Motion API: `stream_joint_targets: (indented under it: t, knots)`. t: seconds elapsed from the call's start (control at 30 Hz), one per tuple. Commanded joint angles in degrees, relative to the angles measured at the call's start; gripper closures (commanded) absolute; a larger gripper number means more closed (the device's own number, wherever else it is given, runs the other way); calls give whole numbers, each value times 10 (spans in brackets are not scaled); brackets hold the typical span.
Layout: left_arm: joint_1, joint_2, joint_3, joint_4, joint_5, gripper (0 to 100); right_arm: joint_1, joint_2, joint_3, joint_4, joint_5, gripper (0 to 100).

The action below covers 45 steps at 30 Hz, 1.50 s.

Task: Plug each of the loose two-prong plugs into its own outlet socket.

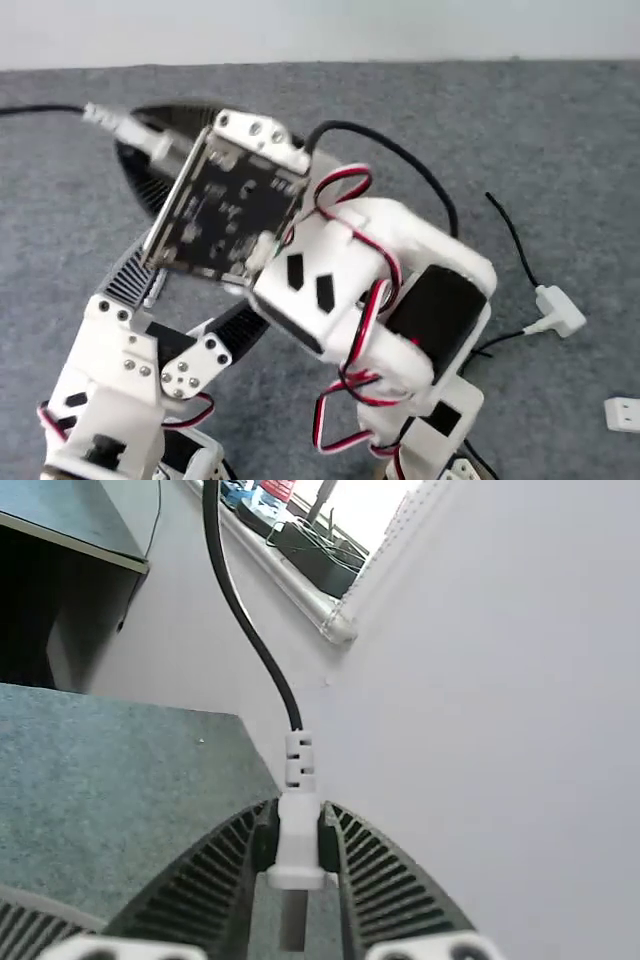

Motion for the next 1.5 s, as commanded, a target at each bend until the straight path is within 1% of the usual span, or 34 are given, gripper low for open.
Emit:
stream_joint_targets:
  t: [0.0, 0.1, 0.3, 0.4, 0.47, 0.67, 0.9, 1.07, 1.2, 1.37, 1.47]
  knots:
    - [30, -4, -5, -16, -11, 653, -35, -28, -4, 3, 5, 991]
    - [46, -12, -6, -16, -23, 653, -38, -38, 0, 2, 7, 991]
    - [41, -19, 7, -16, -37, 654, -41, -42, 1, 31, 6, 991]
    - [44, -19, 7, -16, -76, 654, -42, -44, -2, 47, 4, 991]
    - [46, -19, 7, -16, -87, 654, -42, -45, -4, 59, 4, 991]
    - [39, -19, 12, -14, -88, 654, -42, -45, -4, 96, 4, 991]
    - [-11, -18, 13, -15, -86, 654, -41, -76, -4, 99, 6, 991]
    - [-24, -18, 17, -16, -87, 654, -38, -99, -3, 123, 6, 991]
    - [-52, -18, 27, -16, -85, 654, -38, -122, -3, 130, 6, 991]
    - [-54, -18, 34, -9, -85, 654, -38, -142, -2, 130, 6, 991]
    - [-40, -20, 14, 19, -68, 654, -37, -140, -1, 130, 6, 991]
